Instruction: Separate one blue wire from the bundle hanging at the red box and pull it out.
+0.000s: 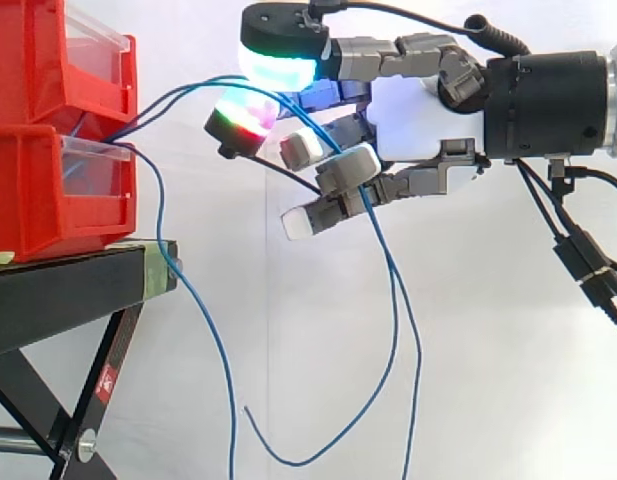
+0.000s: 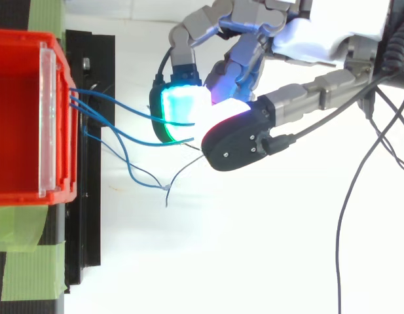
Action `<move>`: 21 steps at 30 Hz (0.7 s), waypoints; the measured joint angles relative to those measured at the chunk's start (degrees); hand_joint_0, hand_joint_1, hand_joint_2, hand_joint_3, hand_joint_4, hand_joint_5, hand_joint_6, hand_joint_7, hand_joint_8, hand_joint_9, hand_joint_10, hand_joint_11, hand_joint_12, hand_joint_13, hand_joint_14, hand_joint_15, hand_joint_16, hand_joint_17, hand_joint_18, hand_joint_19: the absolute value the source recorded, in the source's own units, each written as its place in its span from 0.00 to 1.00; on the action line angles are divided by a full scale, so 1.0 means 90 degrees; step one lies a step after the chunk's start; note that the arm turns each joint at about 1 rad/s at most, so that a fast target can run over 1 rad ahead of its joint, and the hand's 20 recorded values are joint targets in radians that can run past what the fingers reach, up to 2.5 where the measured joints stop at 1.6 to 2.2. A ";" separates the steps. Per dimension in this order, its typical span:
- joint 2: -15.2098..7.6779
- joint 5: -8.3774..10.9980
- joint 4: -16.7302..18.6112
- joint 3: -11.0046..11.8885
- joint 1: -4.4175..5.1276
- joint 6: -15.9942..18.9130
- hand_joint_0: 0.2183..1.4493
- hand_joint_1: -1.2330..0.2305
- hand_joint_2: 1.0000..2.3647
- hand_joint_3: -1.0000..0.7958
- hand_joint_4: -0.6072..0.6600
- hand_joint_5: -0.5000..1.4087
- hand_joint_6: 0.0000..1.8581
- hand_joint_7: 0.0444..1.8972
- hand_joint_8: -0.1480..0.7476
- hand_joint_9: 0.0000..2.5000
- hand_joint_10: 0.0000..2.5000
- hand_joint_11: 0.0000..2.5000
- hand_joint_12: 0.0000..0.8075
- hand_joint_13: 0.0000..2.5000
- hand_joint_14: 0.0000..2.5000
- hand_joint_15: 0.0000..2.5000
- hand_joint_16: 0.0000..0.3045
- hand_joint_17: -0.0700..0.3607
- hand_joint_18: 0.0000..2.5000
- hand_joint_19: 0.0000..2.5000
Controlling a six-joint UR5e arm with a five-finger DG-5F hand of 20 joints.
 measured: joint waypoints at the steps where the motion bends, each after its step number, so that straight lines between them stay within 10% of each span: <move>1: 0.0000 0.0000 0.0000 0.0000 0.0000 0.0003 0.32 0.28 0.01 0.55 0.46 0.21 0.47 0.56 0.62 0.52 0.01 0.41 0.61 0.60 0.01 0.48 0.19 0.46 0.36 0.18; 21: 0.0002 0.0000 0.0008 0.0001 0.0000 0.0008 0.30 0.25 0.02 0.49 0.56 0.19 0.47 0.58 0.56 0.47 0.01 0.43 0.55 0.53 0.01 0.48 0.17 0.43 0.29 0.20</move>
